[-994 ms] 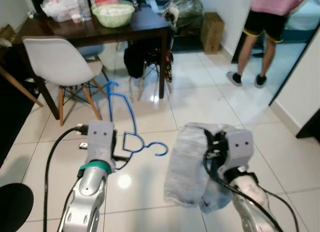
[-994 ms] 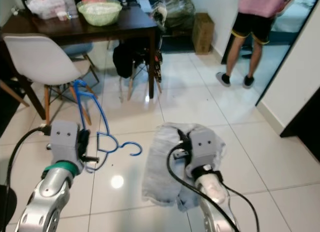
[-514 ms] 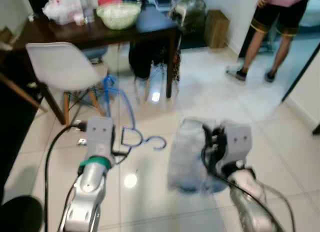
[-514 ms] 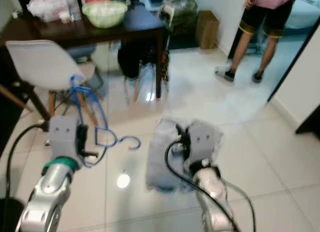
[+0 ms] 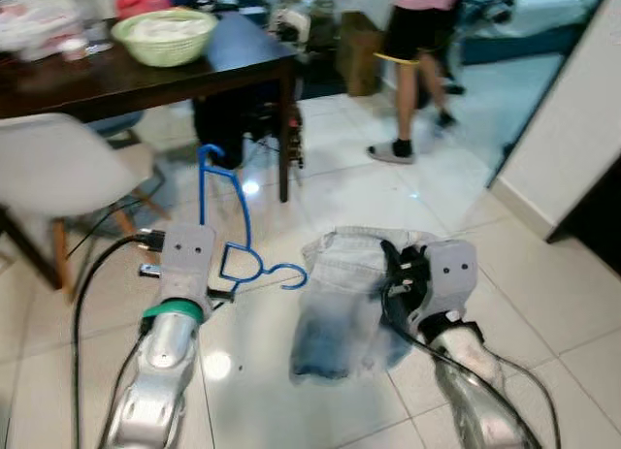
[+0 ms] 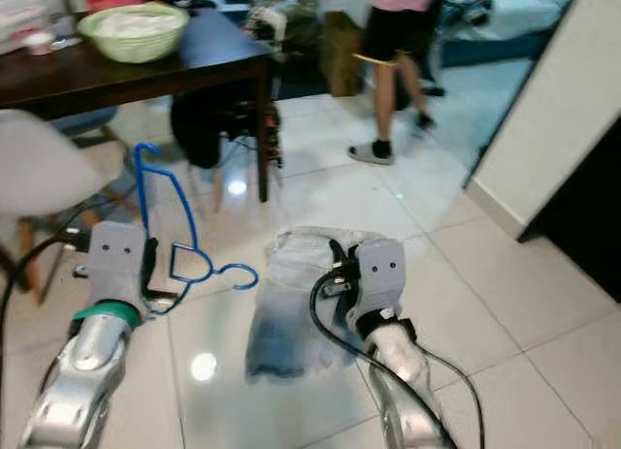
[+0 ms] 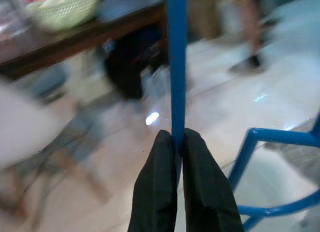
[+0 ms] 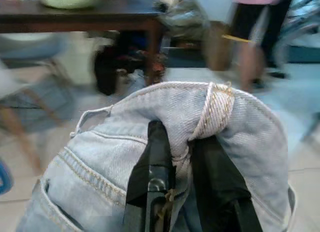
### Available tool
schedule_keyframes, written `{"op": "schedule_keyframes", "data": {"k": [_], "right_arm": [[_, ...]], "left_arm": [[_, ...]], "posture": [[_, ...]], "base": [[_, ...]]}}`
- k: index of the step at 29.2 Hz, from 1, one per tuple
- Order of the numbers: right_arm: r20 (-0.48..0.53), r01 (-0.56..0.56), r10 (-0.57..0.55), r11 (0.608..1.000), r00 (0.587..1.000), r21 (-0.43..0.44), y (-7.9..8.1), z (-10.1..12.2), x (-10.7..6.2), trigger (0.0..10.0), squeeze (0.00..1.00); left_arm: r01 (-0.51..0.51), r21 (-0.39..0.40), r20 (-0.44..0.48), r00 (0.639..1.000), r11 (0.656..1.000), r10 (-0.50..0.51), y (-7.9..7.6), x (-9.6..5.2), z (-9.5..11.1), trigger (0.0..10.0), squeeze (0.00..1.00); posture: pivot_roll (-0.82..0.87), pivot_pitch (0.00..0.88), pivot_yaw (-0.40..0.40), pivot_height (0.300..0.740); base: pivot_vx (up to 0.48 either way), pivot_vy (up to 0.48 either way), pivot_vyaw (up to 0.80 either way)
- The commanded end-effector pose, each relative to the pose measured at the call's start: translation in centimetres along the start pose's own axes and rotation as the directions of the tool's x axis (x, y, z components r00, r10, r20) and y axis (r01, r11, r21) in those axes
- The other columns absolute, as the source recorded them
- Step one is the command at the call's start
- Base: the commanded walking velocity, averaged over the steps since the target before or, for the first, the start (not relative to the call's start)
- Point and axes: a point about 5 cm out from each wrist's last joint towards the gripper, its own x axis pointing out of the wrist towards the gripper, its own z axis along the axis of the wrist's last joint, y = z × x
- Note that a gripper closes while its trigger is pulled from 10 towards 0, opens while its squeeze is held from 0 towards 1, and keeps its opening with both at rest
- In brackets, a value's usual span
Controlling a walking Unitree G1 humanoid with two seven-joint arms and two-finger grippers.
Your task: Hang hanger
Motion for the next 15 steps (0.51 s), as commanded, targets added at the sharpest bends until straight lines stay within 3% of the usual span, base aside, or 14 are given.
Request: {"op": "schedule_keyframes", "data": {"k": [1, 10, 15], "right_arm": [[0.044, -0.013, 0.012, 1.000, 0.999, 0.008, 0.6, 0.7, 0.2, 10.0, 0.00], [0.051, -0.016, 0.016, 1.000, 0.999, 0.010, 0.9, 0.8, 0.3, 10.0, 0.00], [0.056, -0.020, 0.019, 1.000, 0.998, 0.016, 1.1, 0.9, 0.3, 10.0, 0.00]], "left_arm": [[0.002, 0.026, -0.060, 0.998, 1.000, -0.001, 0.4, -0.4, -1.0, 10.0, 0.00], [0.034, 0.035, -0.047, 0.998, 0.999, -0.032, -0.1, -0.2, -0.3, 10.0, 0.00], [0.002, -0.001, -0.018, 1.000, 1.000, -0.002, 0.2, 0.0, 0.1, 10.0, 0.00]], "posture": [[-0.09, 0.126, 0.064, 0.740], [-0.09, 0.126, 0.065, 0.740], [-0.09, 0.126, 0.066, 0.740]], "base": [[0.000, 0.000, 0.00], [0.000, 0.000, 0.00], [0.000, 0.000, 0.00]]}}
